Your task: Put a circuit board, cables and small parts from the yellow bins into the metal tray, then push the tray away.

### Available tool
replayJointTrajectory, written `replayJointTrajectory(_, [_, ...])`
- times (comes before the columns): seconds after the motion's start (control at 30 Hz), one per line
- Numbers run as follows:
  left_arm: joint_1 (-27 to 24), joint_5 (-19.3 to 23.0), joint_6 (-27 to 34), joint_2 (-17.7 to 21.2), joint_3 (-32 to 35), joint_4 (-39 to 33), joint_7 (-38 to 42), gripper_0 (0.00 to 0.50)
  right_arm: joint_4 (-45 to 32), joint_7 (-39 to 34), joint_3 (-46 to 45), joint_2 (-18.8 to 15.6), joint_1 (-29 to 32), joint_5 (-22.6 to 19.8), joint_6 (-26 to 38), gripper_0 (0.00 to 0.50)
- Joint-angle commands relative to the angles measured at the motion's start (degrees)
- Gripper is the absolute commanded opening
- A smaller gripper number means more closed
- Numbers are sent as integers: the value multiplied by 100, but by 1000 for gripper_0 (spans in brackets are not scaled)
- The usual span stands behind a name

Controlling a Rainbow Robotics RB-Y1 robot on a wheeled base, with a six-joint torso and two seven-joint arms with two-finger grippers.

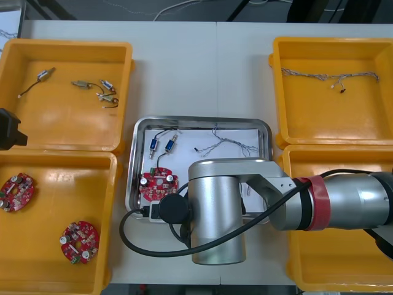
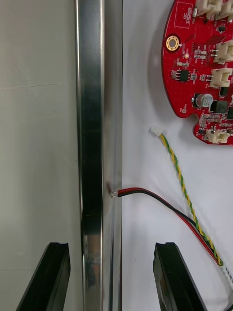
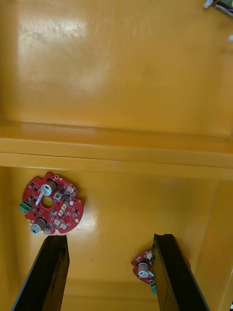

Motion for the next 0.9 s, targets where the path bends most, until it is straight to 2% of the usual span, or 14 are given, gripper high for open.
replayJointTrajectory(0.03, [-212,-82,-50,-45,-55,-26,-355,500,-24,120,89,163,169,171,-104,500])
replayJointTrajectory(0.63, [-212,-64,-77,-89,-55,-43,-347,500,-24,146,97,145,468,400,-130,500])
replayJointTrajectory(0.67, [-212,-64,-77,-89,-55,-43,-347,500,-24,155,97,145,468,400,-130,484])
replayJointTrajectory(0.7, [-212,-64,-77,-89,-55,-43,-347,500,-24,163,97,145,468,408,-130,423])
replayJointTrajectory(0.77, [-212,-64,-77,-89,-55,-43,-347,500,-24,128,97,145,468,408,-139,214])
replayJointTrajectory(0.8, [-212,-64,-77,-89,-55,-43,-347,500,-24,111,97,145,476,408,-130,60])
replayJointTrajectory(0.83, [-212,-64,-77,-89,-55,-43,-347,500,-24,111,97,145,468,408,-130,19])
replayJointTrajectory(0.9, [-212,-64,-77,-89,-55,-43,-347,500,-24,111,97,128,476,417,-139,0])
